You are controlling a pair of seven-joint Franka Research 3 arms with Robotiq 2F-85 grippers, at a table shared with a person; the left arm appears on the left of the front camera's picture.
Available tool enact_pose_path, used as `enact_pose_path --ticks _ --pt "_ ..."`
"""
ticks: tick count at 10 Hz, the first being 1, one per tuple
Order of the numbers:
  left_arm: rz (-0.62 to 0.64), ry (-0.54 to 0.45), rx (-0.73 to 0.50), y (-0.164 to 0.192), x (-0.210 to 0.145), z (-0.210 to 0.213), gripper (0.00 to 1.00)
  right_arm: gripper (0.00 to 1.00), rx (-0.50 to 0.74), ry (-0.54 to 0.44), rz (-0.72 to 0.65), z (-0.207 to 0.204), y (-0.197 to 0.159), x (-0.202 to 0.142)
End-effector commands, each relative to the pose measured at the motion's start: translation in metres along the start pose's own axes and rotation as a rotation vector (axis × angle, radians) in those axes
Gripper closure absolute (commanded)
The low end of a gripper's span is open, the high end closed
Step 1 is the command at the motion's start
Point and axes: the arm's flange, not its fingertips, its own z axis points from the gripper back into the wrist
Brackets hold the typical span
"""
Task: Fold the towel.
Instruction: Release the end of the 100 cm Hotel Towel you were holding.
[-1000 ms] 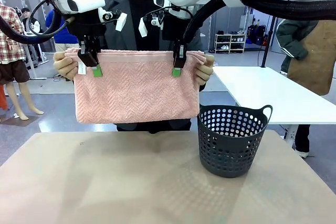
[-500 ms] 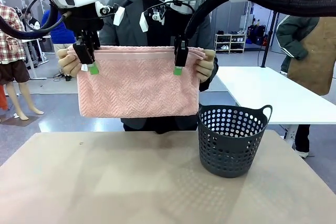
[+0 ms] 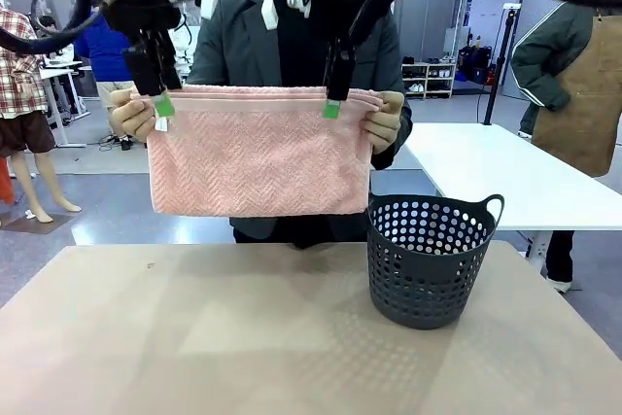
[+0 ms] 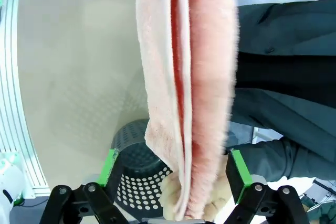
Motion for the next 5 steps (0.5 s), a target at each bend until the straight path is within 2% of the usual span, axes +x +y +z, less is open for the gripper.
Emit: enact_pose_path --ticks 1,2,4,5 --pt "0.031 -0.139 0.010 -0.007 -0.019 0.028 0.00 0.00 -0.006 -0.090 -0.039 0.030 -0.003 -0.018" --pt "0.060 -0.169 0.021 -0.011 -0.033 0.047 0.00 0.00 -0.043 -0.096 -0.066 0.049 -0.001 -0.031" --pt "0.145 -0.297 0.036 -0.029 -0.077 0.083 0.00 0.00 -0.089 -0.194 -0.145 0.087 0.012 -0.079" --pt "0.218 -0.293 0.085 -0.046 -0.105 0.097 0.00 0.00 -0.105 -0.209 -0.216 0.100 0.025 -0.112"
